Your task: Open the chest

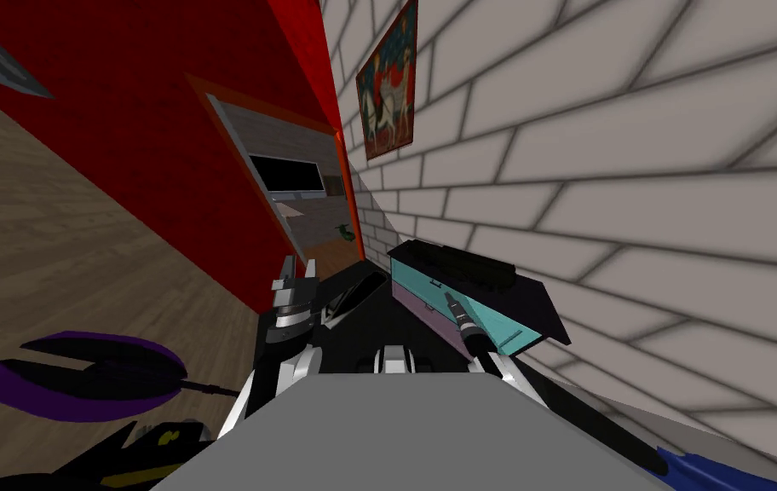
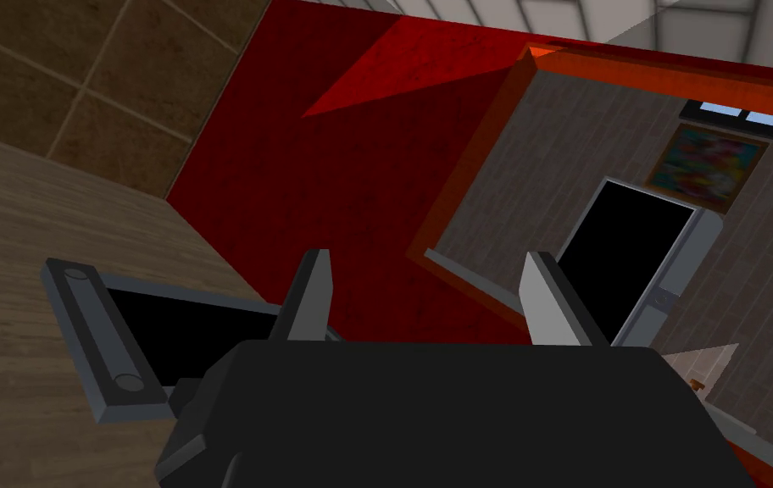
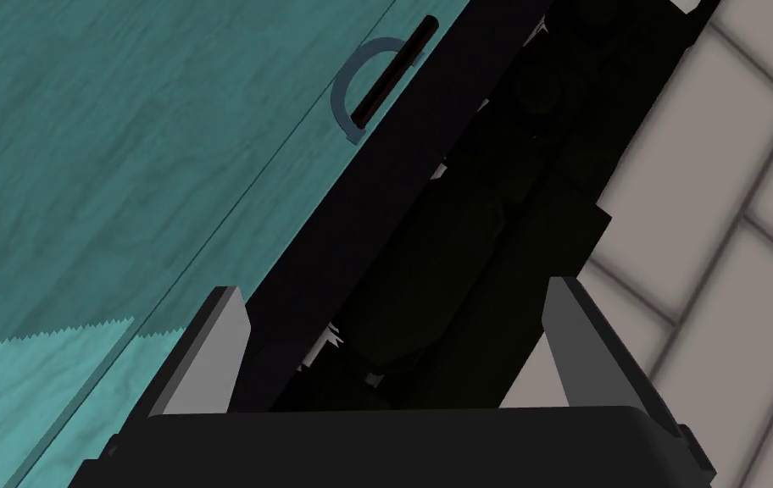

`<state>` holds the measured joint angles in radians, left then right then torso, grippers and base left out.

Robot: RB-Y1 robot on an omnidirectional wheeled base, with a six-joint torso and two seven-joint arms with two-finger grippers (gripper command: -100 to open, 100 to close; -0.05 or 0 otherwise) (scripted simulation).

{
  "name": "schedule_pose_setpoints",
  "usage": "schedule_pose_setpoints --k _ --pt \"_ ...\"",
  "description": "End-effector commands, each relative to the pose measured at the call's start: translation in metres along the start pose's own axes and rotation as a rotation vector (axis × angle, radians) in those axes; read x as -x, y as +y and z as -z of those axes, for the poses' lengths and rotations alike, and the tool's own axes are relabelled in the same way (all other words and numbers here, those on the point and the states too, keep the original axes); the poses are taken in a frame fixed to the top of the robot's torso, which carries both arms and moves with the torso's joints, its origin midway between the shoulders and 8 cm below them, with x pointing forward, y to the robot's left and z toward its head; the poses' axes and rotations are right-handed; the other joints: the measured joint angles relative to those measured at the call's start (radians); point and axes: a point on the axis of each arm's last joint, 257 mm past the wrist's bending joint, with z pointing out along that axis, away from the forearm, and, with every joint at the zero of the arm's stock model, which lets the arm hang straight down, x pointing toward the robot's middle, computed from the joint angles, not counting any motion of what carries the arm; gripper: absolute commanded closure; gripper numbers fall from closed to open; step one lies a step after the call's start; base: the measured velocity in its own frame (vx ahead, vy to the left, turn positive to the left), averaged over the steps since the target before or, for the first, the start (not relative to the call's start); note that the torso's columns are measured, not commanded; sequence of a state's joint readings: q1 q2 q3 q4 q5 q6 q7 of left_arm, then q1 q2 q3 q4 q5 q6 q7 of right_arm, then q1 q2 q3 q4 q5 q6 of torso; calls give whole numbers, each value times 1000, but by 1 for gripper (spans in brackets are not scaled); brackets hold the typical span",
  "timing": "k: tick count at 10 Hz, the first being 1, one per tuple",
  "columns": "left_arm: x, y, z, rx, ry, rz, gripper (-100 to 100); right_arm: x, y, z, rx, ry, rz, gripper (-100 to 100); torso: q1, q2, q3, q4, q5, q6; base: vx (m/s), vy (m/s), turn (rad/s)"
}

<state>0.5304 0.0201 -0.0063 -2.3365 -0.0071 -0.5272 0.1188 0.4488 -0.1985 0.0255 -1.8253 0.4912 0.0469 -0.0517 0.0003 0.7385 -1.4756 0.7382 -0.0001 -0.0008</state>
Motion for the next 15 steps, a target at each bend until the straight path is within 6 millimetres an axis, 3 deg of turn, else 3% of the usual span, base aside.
schedule_pose_setpoints --k 1,3,4,6,7,15 --pt "0 0 0 0 0 0 0 -15 -46 2 -123 35 81 -100 0 0 0 0 0 1 32 42 284" --pt "0 0 0 0 0 0 0 -15 -59 3 -165 34 91 -100 0 -1 -1 0 0 1 29 34 45" --pt "0 0 0 0 0 0 0 -24 -85 6 -227 58 152 -100 -1 0 0 0 0 1 21 39 240" --pt "0 0 0 0 0 0 0 -23 -95 9 -264 56 157 -100 -1 0 0 0 0 1 22 19 76" --pt "0 0 0 0 0 0 0 -29 -121 13 -328 76 219 -100 -1 0 0 0 0 1 32 31 228" --pt "0 0 0 0 0 0 0 -26 -228 56 -647 115 453 -100 -1 -1 0 0 0 0 33 32 155"
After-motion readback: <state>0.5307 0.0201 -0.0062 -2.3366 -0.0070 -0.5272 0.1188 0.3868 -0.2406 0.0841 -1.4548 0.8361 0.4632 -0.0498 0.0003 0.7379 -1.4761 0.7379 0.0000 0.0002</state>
